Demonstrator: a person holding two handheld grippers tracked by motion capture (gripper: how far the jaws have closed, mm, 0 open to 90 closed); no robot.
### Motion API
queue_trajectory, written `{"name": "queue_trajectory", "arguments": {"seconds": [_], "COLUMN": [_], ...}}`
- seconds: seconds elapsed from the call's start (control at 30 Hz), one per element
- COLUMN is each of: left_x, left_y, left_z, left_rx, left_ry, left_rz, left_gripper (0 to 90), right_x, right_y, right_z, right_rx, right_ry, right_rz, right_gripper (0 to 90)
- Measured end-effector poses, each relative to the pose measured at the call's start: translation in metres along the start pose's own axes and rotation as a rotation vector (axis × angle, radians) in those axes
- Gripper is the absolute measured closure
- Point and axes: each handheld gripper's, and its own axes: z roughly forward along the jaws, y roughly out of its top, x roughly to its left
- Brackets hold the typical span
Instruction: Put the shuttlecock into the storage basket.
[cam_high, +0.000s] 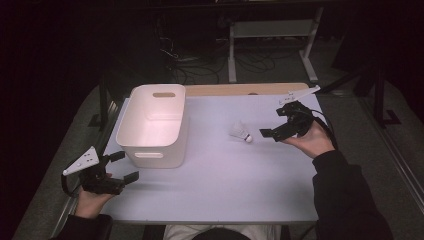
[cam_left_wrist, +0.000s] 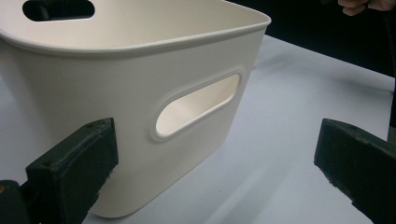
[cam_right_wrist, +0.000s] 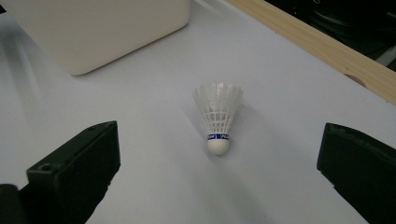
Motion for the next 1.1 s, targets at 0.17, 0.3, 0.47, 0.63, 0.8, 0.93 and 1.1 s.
{"name": "queue_trajectory", "arguments": {"seconds": [0.17, 0.3, 0.47, 0.63, 0.8, 0.93, 1.1], "left_x": [0.0, 0.0, 0.0, 0.0, 0.0, 0.0, 0.0], "left_y": [0.0, 0.0, 0.0, 0.0, 0.0, 0.0, 0.0], "left_z": [0.0, 0.0, 0.0, 0.0, 0.0, 0.0, 0.0], "left_rx": [0.0, 0.001, 0.0, 0.0, 0.0, 0.0, 0.0], "left_ry": [-0.001, -0.002, -0.002, -0.002, -0.003, -0.004, -0.005], "left_rz": [0.001, 0.002, 0.002, 0.001, 0.002, 0.003, 0.005], "left_gripper": [0.0, 0.0, 0.0, 0.0, 0.0, 0.0, 0.0], "right_x": [-0.001, -0.002, -0.005, -0.007, -0.009, -0.01, -0.013], "right_y": [0.006, 0.009, 0.013, 0.015, 0.016, 0.015, 0.015], "right_z": [0.004, 0.008, 0.013, 0.018, 0.025, 0.033, 0.042], "right_rx": [0.009, 0.011, 0.026, 0.037, 0.045, 0.058, 0.079], "right_ry": [0.006, 0.012, 0.016, 0.02, 0.029, 0.035, 0.045], "right_rz": [-0.009, -0.014, -0.012, -0.016, -0.016, -0.011, -0.012], "right_gripper": [0.0, 0.0, 0.0, 0.0, 0.0, 0.0, 0.0]}}
